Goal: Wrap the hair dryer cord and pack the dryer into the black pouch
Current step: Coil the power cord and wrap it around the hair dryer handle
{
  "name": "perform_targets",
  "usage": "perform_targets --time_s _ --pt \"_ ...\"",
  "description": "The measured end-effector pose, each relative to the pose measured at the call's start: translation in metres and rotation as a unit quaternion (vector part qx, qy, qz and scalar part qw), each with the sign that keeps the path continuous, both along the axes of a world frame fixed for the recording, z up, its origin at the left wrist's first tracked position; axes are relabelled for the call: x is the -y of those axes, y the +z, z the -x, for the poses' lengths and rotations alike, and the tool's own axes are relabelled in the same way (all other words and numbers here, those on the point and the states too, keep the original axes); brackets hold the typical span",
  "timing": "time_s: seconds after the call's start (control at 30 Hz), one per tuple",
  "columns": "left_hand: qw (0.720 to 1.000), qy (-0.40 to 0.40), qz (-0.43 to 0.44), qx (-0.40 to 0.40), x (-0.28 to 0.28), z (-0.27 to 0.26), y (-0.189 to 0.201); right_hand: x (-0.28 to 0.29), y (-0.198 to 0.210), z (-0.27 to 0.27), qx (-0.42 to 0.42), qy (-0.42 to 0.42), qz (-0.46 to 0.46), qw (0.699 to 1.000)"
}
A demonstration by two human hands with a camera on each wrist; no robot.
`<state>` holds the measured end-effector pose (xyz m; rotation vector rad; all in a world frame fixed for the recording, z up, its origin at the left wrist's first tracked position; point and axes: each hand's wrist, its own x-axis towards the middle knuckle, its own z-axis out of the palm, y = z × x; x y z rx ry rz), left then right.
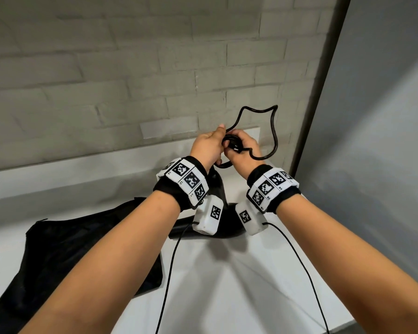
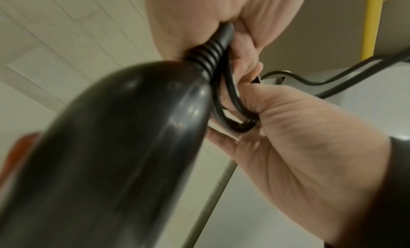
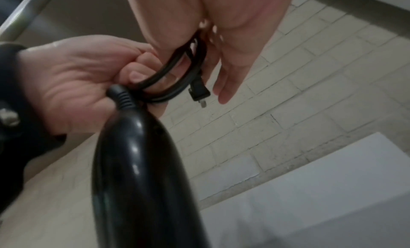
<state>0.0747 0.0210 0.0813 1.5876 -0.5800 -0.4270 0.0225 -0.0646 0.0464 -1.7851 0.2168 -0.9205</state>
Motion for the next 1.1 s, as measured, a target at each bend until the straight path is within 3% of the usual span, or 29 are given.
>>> perform_targets --time_s 0.27,0.4,0.5,0.57,0.67,0.7,0.77,0.83,0.93,1.03,1.1 --pt "1.0 -0.024 -0.008 -0.015 0.0 0.005 0.004 0.006 -0.004 0.014 -0.027 0.073 -0.001 0.997" --pt "0.997 -0.009 0.03 -0.066 -0.002 0.006 0.007 0.016 -0.016 0.03 -0.133 0.071 0.121 0.981" --pt "0.991 -0.009 0.073 -0.109 -0.004 0.004 0.008 0.03 -0.034 0.042 -0.261 0.052 0.15 0.952" --pt "0.988 -0.009 0.09 -0.127 -0.006 0.004 0.009 0.045 -0.049 0.051 -0.392 0.011 0.206 0.896" --pt "0.988 -0.027 0.085 -0.129 -0.009 0.005 0.009 0.064 -0.074 0.07 -0.624 0.009 0.294 0.724" --pt "0.988 -0.033 0.083 -0.127 -0.01 0.005 0.009 0.067 -0.081 0.076 -0.664 0.022 0.301 0.684" --pt "0.988 -0.042 0.081 -0.123 -0.011 0.004 0.008 0.069 -0.086 0.085 -0.69 0.027 0.295 0.66" --pt "0.989 -0.045 0.079 -0.119 -0.011 0.004 0.007 0.068 -0.089 0.086 -0.67 -0.001 0.26 0.695" --pt "0.99 -0.046 0.072 -0.114 -0.01 0.003 0.006 0.07 -0.085 0.073 -0.558 -0.081 0.191 0.803" --pt "0.992 -0.05 0.064 -0.099 -0.009 0.003 0.007 0.058 -0.056 0.055 -0.351 -0.085 0.123 0.924" --pt "0.992 -0.054 0.062 -0.091 -0.009 0.003 0.007 0.038 -0.025 0.045 -0.193 -0.055 0.046 0.978"
